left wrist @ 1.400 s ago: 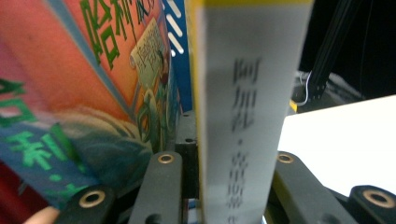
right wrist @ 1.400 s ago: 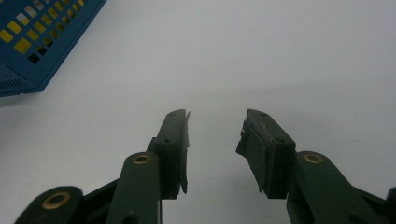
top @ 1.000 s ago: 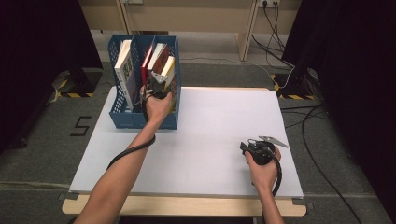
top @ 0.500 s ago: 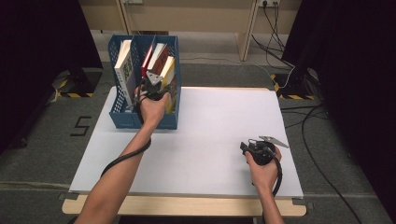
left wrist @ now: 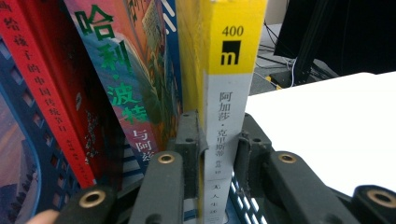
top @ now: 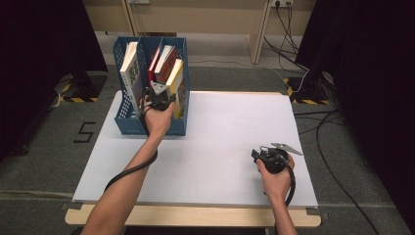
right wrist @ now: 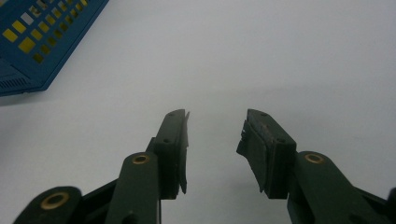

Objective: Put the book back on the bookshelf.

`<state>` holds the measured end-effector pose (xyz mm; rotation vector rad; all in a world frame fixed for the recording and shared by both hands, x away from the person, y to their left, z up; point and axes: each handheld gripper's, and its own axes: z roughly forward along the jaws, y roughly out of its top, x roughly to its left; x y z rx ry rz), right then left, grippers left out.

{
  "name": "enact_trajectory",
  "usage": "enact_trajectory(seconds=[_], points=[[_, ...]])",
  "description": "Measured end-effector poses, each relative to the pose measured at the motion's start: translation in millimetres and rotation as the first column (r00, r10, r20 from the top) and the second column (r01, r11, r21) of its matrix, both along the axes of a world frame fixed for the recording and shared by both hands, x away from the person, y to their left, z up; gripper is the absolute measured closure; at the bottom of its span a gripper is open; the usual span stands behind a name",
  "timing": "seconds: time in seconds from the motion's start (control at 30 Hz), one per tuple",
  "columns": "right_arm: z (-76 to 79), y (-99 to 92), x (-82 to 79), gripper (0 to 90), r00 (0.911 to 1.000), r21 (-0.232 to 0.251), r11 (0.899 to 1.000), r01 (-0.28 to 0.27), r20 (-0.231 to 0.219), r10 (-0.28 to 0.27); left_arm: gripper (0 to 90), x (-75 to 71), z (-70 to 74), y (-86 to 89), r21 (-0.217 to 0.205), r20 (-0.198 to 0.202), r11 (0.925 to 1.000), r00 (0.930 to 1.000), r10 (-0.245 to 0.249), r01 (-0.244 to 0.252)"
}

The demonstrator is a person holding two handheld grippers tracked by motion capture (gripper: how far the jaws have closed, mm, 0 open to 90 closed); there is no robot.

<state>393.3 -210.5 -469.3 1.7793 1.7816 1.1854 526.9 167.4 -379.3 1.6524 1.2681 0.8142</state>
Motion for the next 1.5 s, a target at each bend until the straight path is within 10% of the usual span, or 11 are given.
enact_trajectory(seconds=[1.5], points=[[-0.3, 1.2, 0.5, 59.0, 1.0000, -0.001, 1.000, -0.005, 0.006, 0.005, 74.3, 41.1, -0.6, -10.0, 0.011, 0.008, 0.9993, 0.9993, 0.036, -0.036]])
